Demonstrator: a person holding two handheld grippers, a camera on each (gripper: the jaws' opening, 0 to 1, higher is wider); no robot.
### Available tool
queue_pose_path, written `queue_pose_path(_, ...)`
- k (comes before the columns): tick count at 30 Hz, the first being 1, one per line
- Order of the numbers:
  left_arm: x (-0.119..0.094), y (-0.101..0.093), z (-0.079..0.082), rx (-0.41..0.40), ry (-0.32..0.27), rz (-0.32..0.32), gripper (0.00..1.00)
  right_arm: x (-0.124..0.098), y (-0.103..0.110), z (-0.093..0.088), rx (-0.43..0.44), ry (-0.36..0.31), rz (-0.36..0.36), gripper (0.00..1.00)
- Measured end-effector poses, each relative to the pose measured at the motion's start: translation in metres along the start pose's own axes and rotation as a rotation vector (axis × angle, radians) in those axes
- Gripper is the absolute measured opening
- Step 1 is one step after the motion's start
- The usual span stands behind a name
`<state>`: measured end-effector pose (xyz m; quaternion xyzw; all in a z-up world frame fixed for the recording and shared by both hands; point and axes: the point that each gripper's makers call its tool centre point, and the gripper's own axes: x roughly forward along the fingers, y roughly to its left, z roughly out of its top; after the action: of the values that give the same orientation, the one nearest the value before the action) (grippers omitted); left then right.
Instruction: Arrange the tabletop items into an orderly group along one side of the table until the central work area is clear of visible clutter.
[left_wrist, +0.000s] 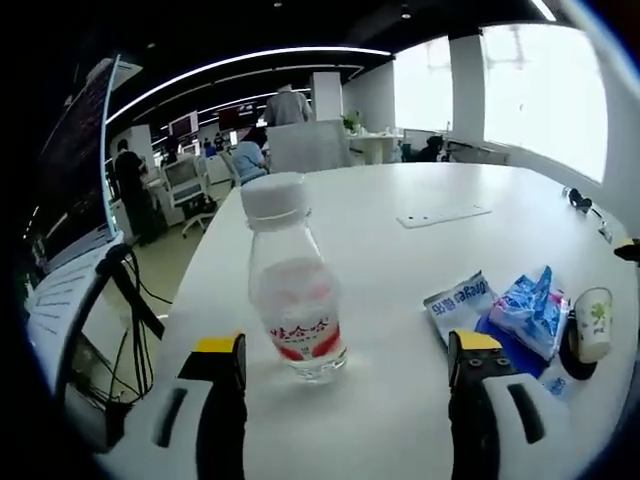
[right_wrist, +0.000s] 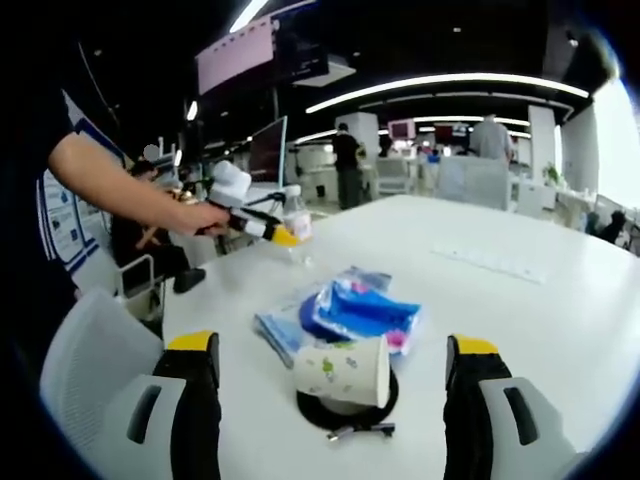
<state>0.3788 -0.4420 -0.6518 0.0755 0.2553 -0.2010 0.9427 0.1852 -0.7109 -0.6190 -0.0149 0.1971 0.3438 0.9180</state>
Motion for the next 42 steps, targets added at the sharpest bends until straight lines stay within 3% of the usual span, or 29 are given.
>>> queue_pose_path(2, 0.002, 0.000, 0.000, 0.007, -0.004, -0.010, 0.94, 0.000, 0.002, 0.000, 0.008, -0.003, 0.002, 0.95)
queue_pose_path(6, -0.001, -0.002, 0.001, 0.011, -0.010, -0.027, 0.99, 0.001, 0.004, 0.000, 0.012, -0.001, 0.000, 0.99)
queue_pose_path(21, -0.021, -0.012, 0.001, 0.036, -0.011, -0.055, 0.99, 0.004, 0.002, 0.003, 0.022, 0.011, -0.011, 1.00)
queue_pose_path(29, -0.030, -0.026, 0.006, 0.059, -0.016, -0.098, 0.99, 0.005, -0.001, 0.012, 0.012, -0.003, -0.018, 0.97)
queue_pose_path(33, -0.035, -0.034, 0.009, 0.080, -0.022, -0.120, 0.99, 0.006, -0.004, 0.016, 0.009, -0.002, -0.016, 0.90)
queue_pose_path(36, -0.038, -0.037, 0.011, 0.088, -0.028, -0.130, 0.99, 0.007, -0.004, 0.012, 0.008, 0.027, 0.002, 0.76)
queue_pose_path(42, -0.047, -0.041, 0.013, 0.092, -0.041, -0.146, 0.98, 0.011, -0.003, 0.006, -0.011, 0.062, 0.027, 0.58)
